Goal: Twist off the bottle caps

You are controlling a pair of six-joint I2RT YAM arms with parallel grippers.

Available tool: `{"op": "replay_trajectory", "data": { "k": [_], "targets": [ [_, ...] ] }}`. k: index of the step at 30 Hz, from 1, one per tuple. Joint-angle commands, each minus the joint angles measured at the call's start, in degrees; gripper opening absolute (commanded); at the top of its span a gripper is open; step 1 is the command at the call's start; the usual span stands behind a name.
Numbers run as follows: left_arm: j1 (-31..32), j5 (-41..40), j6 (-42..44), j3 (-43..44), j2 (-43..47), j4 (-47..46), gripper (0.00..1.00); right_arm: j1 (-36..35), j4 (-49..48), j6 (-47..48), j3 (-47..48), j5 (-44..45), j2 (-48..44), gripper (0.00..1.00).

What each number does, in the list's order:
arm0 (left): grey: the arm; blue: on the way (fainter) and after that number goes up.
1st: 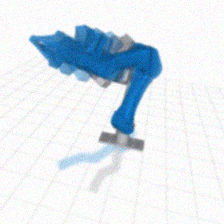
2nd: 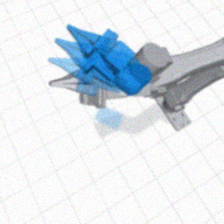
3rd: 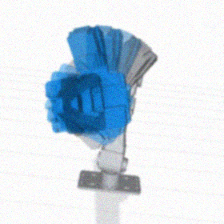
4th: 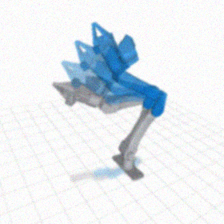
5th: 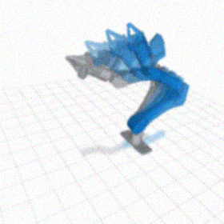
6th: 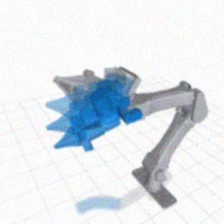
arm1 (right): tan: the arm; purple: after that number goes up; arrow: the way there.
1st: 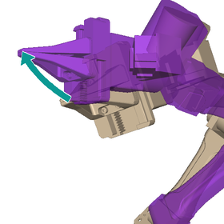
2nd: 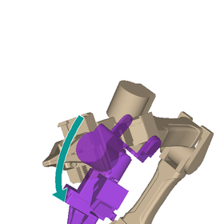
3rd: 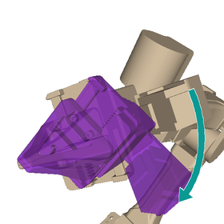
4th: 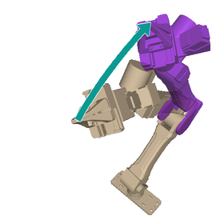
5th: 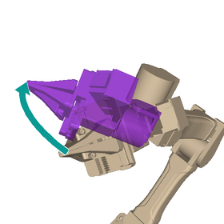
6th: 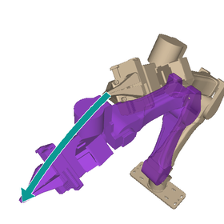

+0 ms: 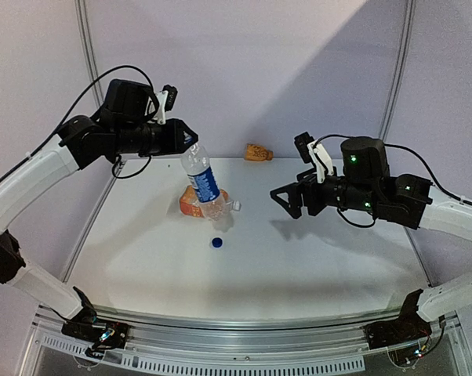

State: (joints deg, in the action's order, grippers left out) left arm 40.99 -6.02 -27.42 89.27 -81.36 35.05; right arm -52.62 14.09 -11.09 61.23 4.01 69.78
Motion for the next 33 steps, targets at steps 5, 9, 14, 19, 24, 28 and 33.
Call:
{"op": "replay_trajectory", "data": {
  "k": [5, 9, 14, 19, 24, 28, 33],
  "targets": [
    [-2.89, -10.2, 3.94, -6.63, 5.92, 0.17, 0.0, -0.29, 0.6, 0.97, -2.92, 2.48, -2.33, 0.99],
    [-3.19, -15.73, 6.06, -11.54, 8.49, -3.18, 0.0, -0.3, 0.96, 1.22, -3.38, 3.24, -2.86, 0.99],
    [-4.49, -23.86, 8.63, -20.31, 11.94, -10.38, 0.0, -0.3, 1.25, 1.34, -3.66, 3.96, -3.23, 0.99],
    [-8.88, -26.4, 8.4, -23.97, 11.51, -12.73, 0.0, -0.36, 1.38, 1.41, -3.87, 4.24, -3.31, 0.99],
    [-15.38, -20.12, 6.22, -27.15, 10.2, -15.85, 0.0, -0.32, 1.24, 0.91, -4.35, 4.51, -3.67, 0.99],
    [-16.99, -22.51, 7.29, -28.41, 8.93, -19.75, 0.0, -0.34, 1.21, 0.69, -4.87, 4.85, -4.1, 0.99],
    [-19.9, -23.53, 7.84, -28.04, 5.9, -22.44, 0.0, -0.31, 0.99, 0.05, -5.87, 5.04, -5.22, 0.99]
  ]
}}
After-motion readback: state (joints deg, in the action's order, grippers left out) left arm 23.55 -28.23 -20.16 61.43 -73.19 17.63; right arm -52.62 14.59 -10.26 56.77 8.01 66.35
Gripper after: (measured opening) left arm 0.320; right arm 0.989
